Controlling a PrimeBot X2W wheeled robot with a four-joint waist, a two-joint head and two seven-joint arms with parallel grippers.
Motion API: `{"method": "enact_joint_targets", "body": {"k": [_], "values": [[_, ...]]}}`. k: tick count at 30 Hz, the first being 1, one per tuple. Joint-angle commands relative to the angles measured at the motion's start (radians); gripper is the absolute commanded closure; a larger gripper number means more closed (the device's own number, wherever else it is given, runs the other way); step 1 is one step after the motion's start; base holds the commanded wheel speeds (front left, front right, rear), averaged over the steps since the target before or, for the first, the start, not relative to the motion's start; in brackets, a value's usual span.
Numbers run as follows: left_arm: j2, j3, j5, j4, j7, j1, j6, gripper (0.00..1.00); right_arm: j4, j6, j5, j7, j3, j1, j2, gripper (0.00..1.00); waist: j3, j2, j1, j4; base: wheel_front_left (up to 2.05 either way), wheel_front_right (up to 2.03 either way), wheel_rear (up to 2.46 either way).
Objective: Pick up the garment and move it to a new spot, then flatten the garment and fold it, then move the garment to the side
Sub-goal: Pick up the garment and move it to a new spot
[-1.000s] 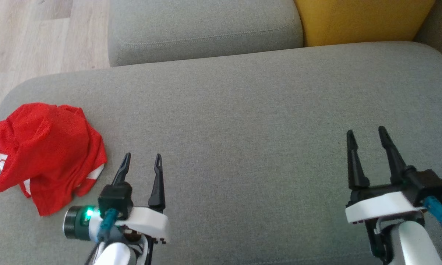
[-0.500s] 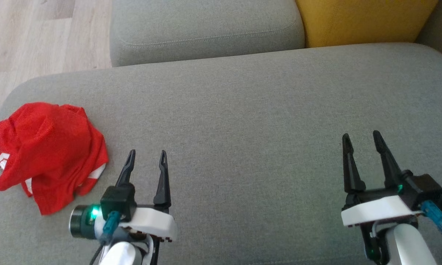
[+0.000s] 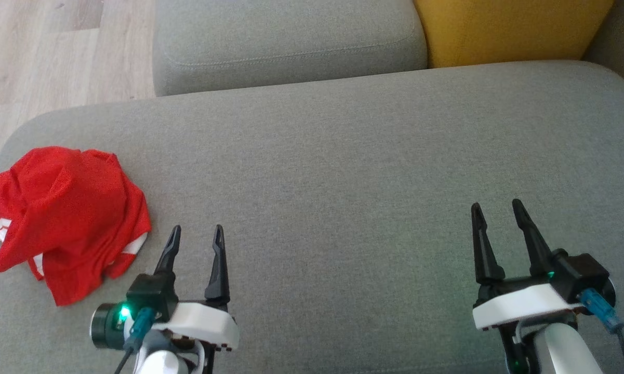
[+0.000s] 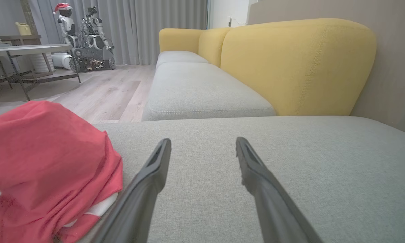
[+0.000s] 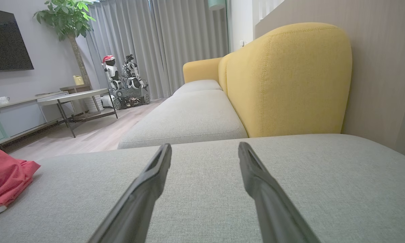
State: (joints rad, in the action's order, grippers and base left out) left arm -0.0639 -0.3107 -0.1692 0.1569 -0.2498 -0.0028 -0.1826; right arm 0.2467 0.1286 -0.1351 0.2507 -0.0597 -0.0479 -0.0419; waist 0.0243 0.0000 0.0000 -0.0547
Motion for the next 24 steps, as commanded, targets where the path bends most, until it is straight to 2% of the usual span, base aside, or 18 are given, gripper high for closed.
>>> {"method": "enact_joint_targets", "body": {"k": [1, 8, 11, 19, 24], "values": [[0.004, 0.043, 0.011, -0.031, -0.012, -0.035, 0.011, 0.00, -0.026, 0.002, 0.003, 0.011, -0.028, -0.037, -0.008, 0.00, -0.001, 0.0000, 0.0000, -0.001, 0.00, 0.00, 0.00], [0.011, 0.064, 0.025, -0.026, -0.012, -0.040, 0.029, 0.00, -0.022, 0.002, 0.002, 0.011, -0.024, -0.036, -0.008, 0.00, -0.001, 0.0000, 0.0000, 0.009, 0.00, 0.00, 0.00], [0.013, 0.069, 0.029, -0.027, -0.012, -0.045, 0.034, 0.00, -0.024, 0.002, 0.001, 0.011, -0.035, -0.033, -0.008, 0.00, 0.000, 0.0000, 0.0000, 0.036, 0.00, 0.00, 0.00], [0.013, 0.084, 0.023, -0.032, -0.012, -0.035, 0.024, 0.00, -0.026, 0.002, -0.006, 0.011, -0.067, -0.018, -0.008, 0.00, 0.015, 0.0000, 0.0000, 0.158, 0.00, 0.00, 0.00], [0.014, 0.105, 0.036, -0.037, -0.012, -0.023, 0.025, 0.00, -0.028, 0.002, -0.021, 0.011, -0.088, -0.004, -0.008, 0.00, 0.029, 0.0000, 0.0000, 0.266, 0.00, 0.00, 0.00]]}}
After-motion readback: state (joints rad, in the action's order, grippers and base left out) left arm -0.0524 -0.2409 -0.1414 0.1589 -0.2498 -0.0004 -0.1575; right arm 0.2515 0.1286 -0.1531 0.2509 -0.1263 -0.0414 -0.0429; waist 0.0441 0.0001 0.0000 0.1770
